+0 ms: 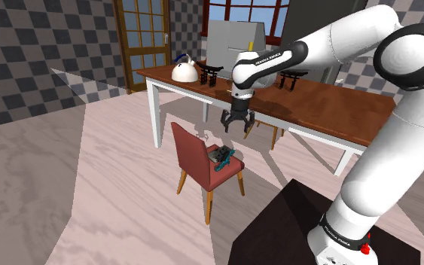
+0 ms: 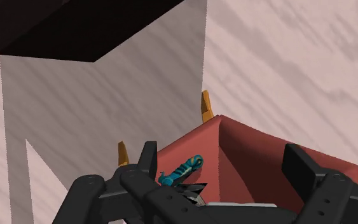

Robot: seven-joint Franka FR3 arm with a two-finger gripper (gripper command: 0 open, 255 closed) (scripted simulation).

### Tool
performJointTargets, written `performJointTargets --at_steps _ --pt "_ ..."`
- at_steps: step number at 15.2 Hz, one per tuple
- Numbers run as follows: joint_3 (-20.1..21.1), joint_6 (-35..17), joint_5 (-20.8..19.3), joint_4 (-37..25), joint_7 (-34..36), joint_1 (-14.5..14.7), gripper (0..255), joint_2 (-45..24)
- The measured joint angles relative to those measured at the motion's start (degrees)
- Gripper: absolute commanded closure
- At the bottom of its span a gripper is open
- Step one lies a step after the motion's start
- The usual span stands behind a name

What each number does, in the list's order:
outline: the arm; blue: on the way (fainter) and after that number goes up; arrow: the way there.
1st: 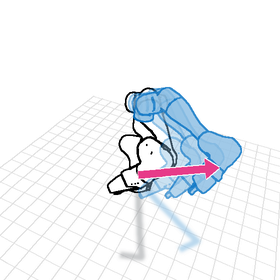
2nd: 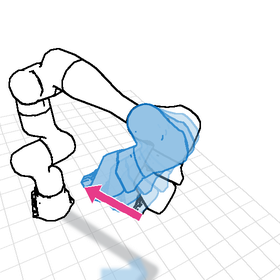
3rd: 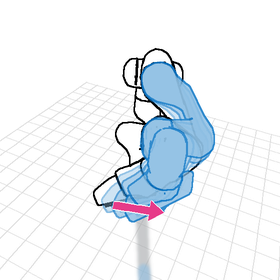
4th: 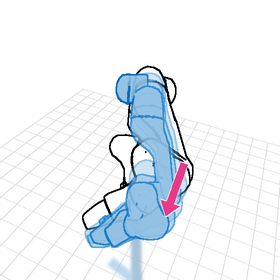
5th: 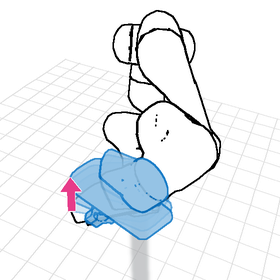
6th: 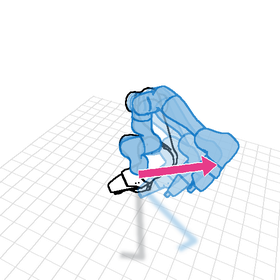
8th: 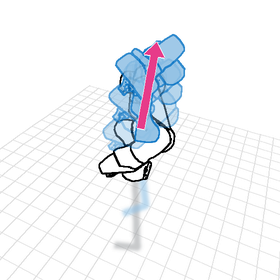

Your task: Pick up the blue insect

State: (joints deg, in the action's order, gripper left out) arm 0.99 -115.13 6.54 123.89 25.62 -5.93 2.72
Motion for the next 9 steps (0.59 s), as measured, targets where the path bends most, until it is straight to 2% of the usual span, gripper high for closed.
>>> performJointTargets --at_steps 9 --pt "-1.9 -3.9 -0.1 -12.5 8.0 -1.4 0 -19.3"
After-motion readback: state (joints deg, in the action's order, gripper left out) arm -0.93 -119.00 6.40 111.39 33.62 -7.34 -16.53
